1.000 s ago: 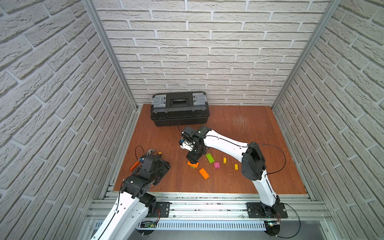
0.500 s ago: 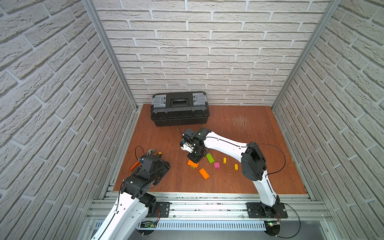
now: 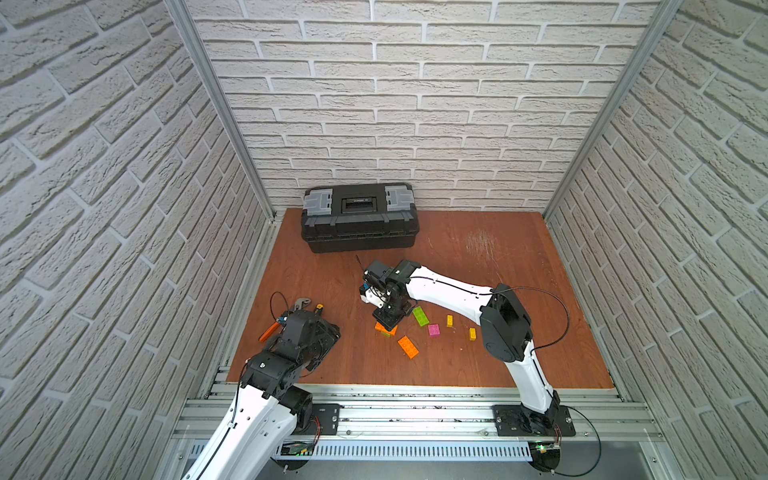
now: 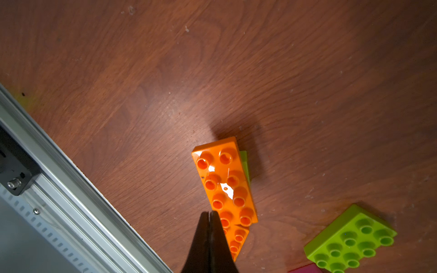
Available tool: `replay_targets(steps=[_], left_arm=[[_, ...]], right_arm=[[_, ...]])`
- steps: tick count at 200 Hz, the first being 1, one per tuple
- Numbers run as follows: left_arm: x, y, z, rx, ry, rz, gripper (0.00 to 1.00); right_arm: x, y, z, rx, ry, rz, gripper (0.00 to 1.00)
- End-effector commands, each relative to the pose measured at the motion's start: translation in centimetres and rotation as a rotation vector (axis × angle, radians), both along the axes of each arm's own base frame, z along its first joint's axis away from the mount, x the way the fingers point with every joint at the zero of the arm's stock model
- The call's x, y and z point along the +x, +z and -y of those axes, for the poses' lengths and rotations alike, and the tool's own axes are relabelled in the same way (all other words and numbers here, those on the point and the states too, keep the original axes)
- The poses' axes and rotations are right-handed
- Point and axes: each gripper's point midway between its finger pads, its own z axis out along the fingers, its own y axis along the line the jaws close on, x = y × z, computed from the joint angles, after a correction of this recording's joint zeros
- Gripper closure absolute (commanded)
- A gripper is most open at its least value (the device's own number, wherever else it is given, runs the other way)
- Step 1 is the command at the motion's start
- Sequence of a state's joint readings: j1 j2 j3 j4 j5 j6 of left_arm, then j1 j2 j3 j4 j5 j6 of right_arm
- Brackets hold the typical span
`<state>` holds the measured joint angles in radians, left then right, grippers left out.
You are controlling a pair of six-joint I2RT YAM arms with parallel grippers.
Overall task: Assemble a carrot with lego
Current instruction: Adjust the lego brick at the center of the board.
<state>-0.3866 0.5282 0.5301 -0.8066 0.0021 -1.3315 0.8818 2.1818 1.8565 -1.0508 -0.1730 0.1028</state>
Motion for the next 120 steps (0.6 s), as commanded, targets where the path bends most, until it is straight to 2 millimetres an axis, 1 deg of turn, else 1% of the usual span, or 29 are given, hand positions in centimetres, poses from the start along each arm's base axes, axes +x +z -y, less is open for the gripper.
replay_targets(steps=[1, 25, 77, 103, 120], left_arm=[[0.3, 0.1, 0.1, -0.013, 0.004, 0.023, 0.33], [0.3, -0.1, 0.2, -0.016, 0.003, 0.02, 0.33], [0.3, -0.1, 0.1, -0.018, 0.004, 0.021, 0.34], [0.2, -0.1, 0.2, -0.02, 0.002, 0.022, 0.34], [0.1, -0.2, 0.1, -0.02, 0.003, 0.024, 0.34]], right_arm=[[-0.1, -1.4, -0.3, -0.008, -0.025, -0.004, 0.98], [0.2, -2.5, -0.2, -0.032, -0.053, -0.008, 0.98], [0.7, -4.0, 0.3, -0.065, -0.166, -0.016, 0.98], [0.6, -4.4, 0.4, -0.053, -0.196, -0.033, 0.98], [0.5, -4.2, 0.4, -0.031, -0.205, -0.04, 0.98]])
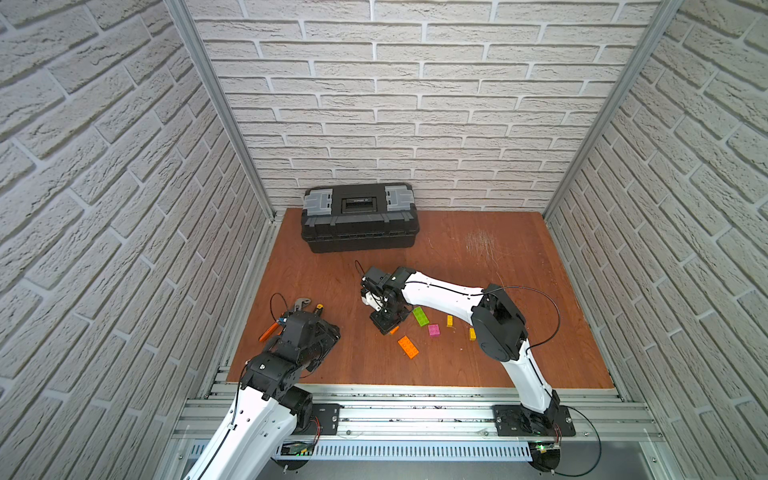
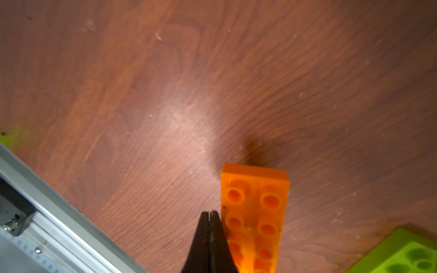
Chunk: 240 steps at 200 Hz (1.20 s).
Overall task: Assemble a carrot with lego
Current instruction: Adjust the lego brick at the center of the board.
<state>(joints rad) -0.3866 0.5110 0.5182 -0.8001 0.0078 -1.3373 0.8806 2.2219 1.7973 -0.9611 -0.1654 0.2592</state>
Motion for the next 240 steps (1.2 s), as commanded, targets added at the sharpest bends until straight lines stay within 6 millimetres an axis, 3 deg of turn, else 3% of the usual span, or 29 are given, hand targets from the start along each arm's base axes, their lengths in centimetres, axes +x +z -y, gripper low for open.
replay_targets(steps=[1, 44, 116, 143, 161, 186, 240], left_arm=[[0.2, -0.1, 0.0, -0.008, 0.005, 0.015, 0.34], [0.2, -0.1, 0.0, -0.008, 0.004, 0.014, 0.34], [0.3, 0.2, -0.1, 0.001, 0.005, 0.018, 0.33], [0.4, 0.4, -0.1, 0.003, 0.005, 0.02, 0.33], [0.5, 0.4, 0.0, 0.004, 0.002, 0.021, 0.32], [0.6, 0.5, 0.1, 0.005, -0.001, 0.02, 0.33], [0.8, 0.7, 0.1, 0.011, -0.004, 0.02, 0.32]], right_arm=[[0.2, -1.1, 0.5, -0.008, -0.051, -0.011, 0.98], [0.4, 0.8, 0.1, 0.102, -0.078, -0.032, 0.97], [1.2, 8.0, -0.6, 0.258, -0.104, -0.011, 0.93], [2.2, 9.9, 0.1, 0.267, -0.122, 0.025, 0.93], [3.1, 9.6, 1.3, 0.197, -0.118, 0.073, 0.93], [3.3, 7.7, 2.3, 0.103, -0.076, 0.073, 0.94], [3.9, 5.7, 2.8, 0.05, -0.062, 0.088, 0.95]])
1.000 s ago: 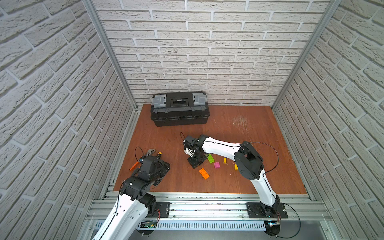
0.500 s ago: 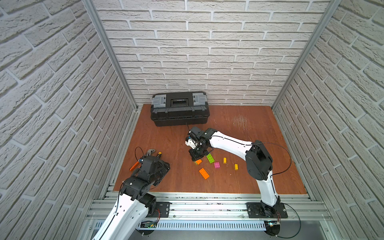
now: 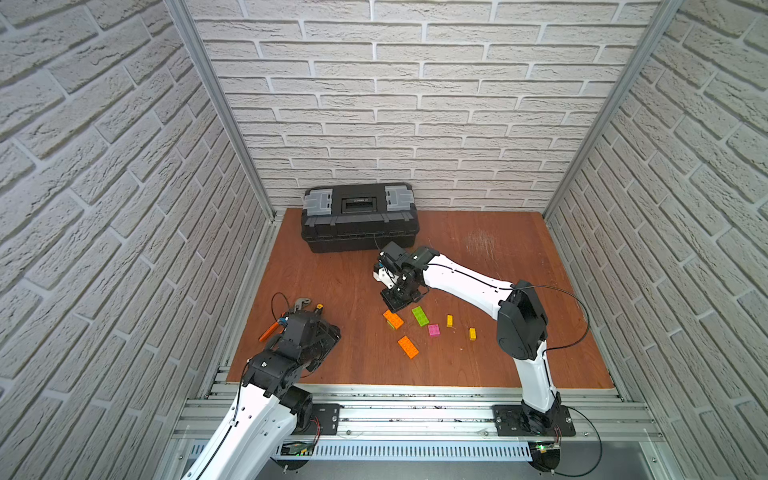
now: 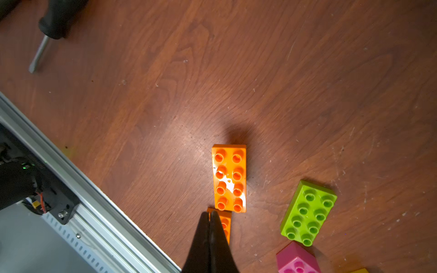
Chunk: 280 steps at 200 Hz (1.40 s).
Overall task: Assemble a carrot with lego
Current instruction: Adjust the lego brick at the center of the board.
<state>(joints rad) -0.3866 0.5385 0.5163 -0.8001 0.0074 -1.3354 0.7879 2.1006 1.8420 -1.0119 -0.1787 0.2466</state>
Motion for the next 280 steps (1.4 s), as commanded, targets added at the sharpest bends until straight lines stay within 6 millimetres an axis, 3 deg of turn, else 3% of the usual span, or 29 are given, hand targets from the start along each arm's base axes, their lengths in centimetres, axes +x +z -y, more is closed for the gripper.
replay_targets(steps=[1, 126, 182, 220, 280], left_arm=[[0.9, 1.2, 0.1, -0.001, -0.003, 0.046, 0.32], [0.7, 0.8, 0.1, -0.001, -0.003, 0.033, 0.32], [0.6, 0.5, 0.1, -0.007, 0.005, 0.033, 0.32], [0.6, 0.5, 0.1, -0.007, 0.002, 0.033, 0.33], [0.6, 0.5, 0.0, -0.009, 0.006, 0.035, 0.33]], right_arm=[[0.4, -0.8, 0.8, -0.048, 0.014, 0.015, 0.95], [-0.8, -4.8, 1.6, -0.119, 0.016, -0.053, 0.94], [-1.4, -5.6, 1.7, -0.146, 0.019, -0.058, 0.95], [-1.3, -5.3, 1.8, -0.165, 0.023, -0.051, 0.95], [-0.3, -2.6, 2.2, -0.203, 0.021, 0.004, 0.95]])
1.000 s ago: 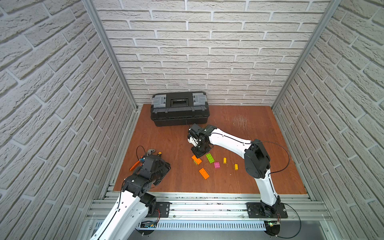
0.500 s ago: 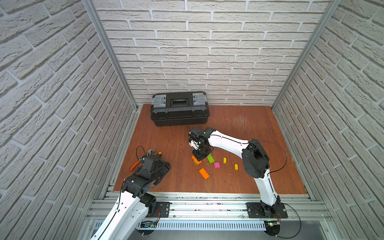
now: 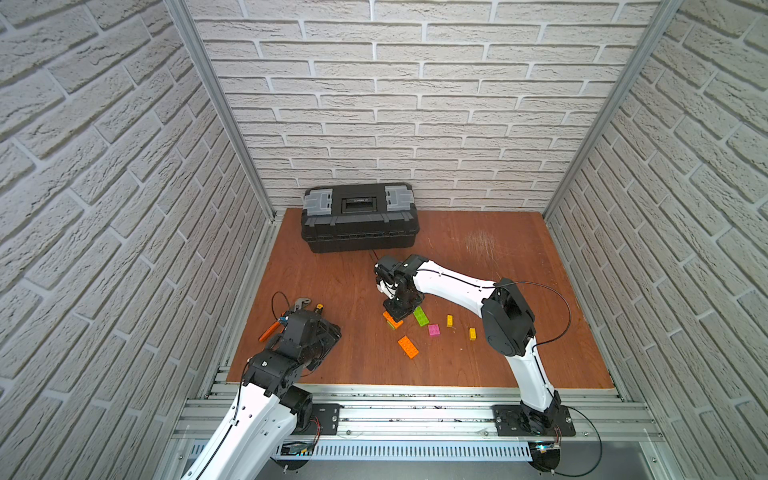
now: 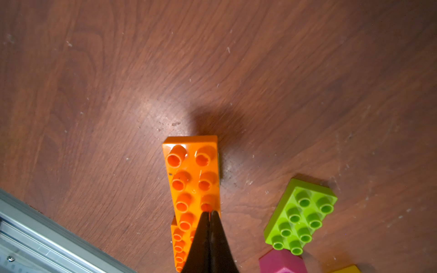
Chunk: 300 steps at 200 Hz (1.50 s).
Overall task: Assemble a carrot with lego
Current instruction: Adjust the lego brick at the center of the board.
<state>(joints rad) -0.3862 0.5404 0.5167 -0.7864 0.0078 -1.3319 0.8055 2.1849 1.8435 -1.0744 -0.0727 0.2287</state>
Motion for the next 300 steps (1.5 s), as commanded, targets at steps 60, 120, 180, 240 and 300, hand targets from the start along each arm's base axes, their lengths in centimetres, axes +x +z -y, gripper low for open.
replay_targets(steps=[60, 120, 180, 240, 300], left_arm=[[0.3, 0.3, -0.1, -0.008, 0.009, 0.023, 0.33], [0.3, 0.3, -0.1, -0.007, 0.01, 0.024, 0.33], [0.4, 0.3, 0.0, -0.004, 0.006, 0.023, 0.32], [0.6, 0.4, 0.0, -0.001, 0.003, 0.024, 0.32], [0.5, 0.3, 0.0, 0.0, 0.002, 0.021, 0.32]], right_arm=[[0.4, 3.5, -1.4, 0.051, -0.01, 0.039, 0.94], [0.0, 1.4, -2.1, 0.036, -0.002, -0.003, 0.94], [-0.8, -0.7, -2.0, 0.011, -0.001, -0.043, 0.94], [-1.7, -1.8, -1.2, -0.02, -0.008, -0.062, 0.94], [-1.8, -2.8, -0.8, -0.016, -0.015, -0.07, 0.94]])
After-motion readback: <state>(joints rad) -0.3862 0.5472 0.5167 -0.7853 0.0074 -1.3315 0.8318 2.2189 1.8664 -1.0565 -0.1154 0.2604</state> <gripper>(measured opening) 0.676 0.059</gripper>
